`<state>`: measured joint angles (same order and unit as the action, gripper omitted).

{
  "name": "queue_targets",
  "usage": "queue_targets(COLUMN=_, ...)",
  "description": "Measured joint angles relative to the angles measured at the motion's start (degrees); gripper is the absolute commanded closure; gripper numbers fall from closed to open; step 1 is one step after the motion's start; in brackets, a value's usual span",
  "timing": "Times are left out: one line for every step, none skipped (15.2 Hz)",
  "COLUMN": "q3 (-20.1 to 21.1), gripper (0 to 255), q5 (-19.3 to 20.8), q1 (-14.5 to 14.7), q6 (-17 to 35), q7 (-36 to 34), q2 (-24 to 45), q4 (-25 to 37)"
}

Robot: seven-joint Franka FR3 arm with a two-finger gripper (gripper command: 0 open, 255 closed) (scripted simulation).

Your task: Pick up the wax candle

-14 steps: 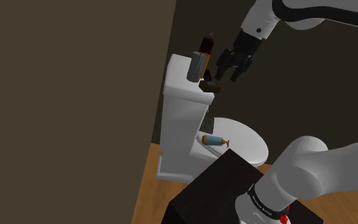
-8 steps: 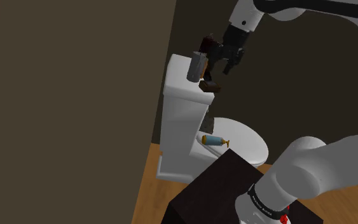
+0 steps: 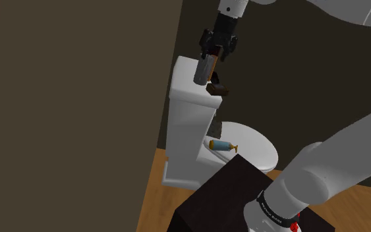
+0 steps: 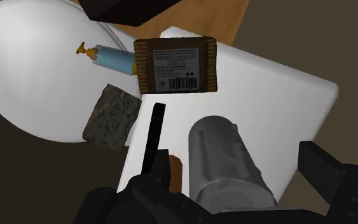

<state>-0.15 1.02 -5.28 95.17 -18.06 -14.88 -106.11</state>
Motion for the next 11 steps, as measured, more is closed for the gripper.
queue_targets(q3=0.05, gripper=0, q5=0.48, q1=-0.22, q6=-0.36, q7=-0.78, q2=2.59, q4=2.72)
queue_targets(q3=-0.15, gripper=0, q5=0.99, q1=-0.58, q6=-1.58, q7=-1.19, q2=4.98, q4=6.05)
queue_targets(q3=-0.21, gripper=0, q5=1.48, q1=-0.8, q6=-2.37, q7=-1.89, q2=7.42, q4=9.04)
queue_targets(q3=-0.21, gripper=0, q5=1.94, q1=-0.94, q6=-3.22, q7=-2.67, q2=10.03, q4=12.22)
queue_targets(q3=-0.21, gripper=0, q5=2.23, q1=-1.0, q6=-3.75, q7=-3.18, q2=11.45, q4=13.97)
queue_targets(q3=-0.26, gripper=0, q5=2.37, q1=-1.06, q6=-3.76, q7=-3.37, q2=12.27, q4=14.72)
queue_targets(q3=-0.29, gripper=0, q5=2.44, q1=-1.1, q6=-3.39, q7=-3.48, q2=12.34, q4=14.37)
queue_targets(q3=-0.31, gripper=0, q5=2.48, q1=-1.12, q6=-2.78, q7=-3.56, q2=12.41, q4=13.83)
queue_targets(q3=-0.27, gripper=0, q5=2.51, q1=-1.09, q6=-1.95, q7=-3.72, q2=12.28, q4=12.84)
queue_targets(q3=-0.3, gripper=0, q5=2.52, q1=-1.11, q6=-1.26, q7=-3.71, q2=12.14, q4=12.01)
queue_targets(q3=-0.27, gripper=0, q5=2.54, q1=-1.09, q6=-0.48, q7=-3.82, q2=12.06, q4=11.27)
